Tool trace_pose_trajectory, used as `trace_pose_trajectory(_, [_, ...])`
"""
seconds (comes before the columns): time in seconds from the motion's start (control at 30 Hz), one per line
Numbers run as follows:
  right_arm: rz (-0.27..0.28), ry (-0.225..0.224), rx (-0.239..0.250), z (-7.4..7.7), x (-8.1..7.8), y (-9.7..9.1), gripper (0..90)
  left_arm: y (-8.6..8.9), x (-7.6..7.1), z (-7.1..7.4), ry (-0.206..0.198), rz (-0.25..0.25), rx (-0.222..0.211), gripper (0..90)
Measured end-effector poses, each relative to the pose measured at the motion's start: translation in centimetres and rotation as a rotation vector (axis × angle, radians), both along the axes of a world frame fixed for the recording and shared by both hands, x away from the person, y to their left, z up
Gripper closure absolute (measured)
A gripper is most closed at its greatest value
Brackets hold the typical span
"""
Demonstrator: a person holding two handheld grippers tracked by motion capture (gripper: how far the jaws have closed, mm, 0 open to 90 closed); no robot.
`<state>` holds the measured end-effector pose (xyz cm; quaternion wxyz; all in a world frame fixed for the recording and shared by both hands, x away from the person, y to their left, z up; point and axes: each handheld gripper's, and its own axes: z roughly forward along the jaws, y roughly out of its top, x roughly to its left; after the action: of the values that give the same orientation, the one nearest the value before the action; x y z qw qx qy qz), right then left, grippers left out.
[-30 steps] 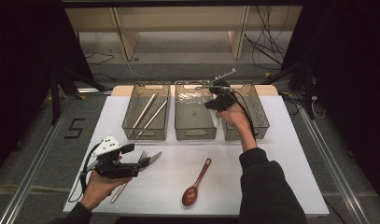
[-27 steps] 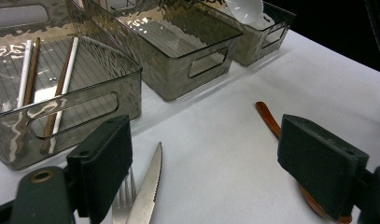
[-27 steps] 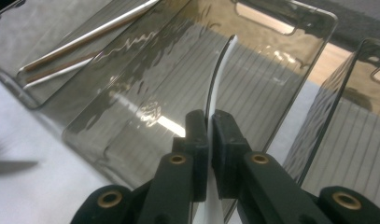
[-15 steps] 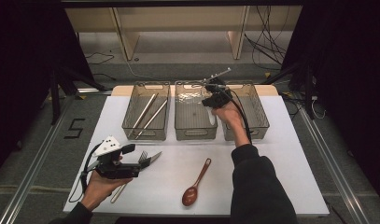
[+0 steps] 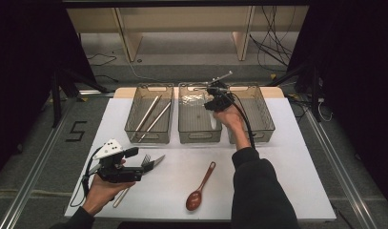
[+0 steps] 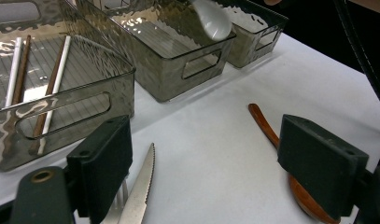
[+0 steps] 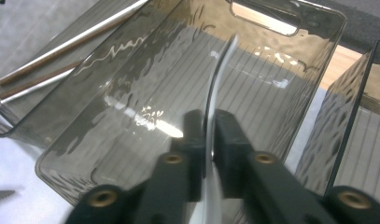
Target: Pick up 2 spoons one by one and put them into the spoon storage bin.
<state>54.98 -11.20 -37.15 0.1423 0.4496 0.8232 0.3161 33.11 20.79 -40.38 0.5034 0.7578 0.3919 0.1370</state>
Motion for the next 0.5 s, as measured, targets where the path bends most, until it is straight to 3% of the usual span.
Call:
trace_pose_trajectory(0.1, [-0.001,0.001,0.003,0.2,0.0,-0.1,70.1,0.0,0.0,0.0,-0.001,-0.001,-0.002,17.3])
trace_pose_trajectory(0.2, [0.015,0.002,0.006,0.5,-0.3,-0.4,67.0,0.0,0.0,0.0,0.000,0.004,-0.006,17.3])
trace_pose_trajectory(0.3, [0.050,0.001,0.012,0.9,-0.8,-0.6,56.7,0.0,0.0,0.0,-0.002,0.006,-0.009,17.2])
trace_pose_trajectory(0.5, [0.146,-0.027,-0.008,1.8,-3.7,-0.4,43.1,0.2,0.0,0.1,-0.007,0.007,-0.011,17.1])
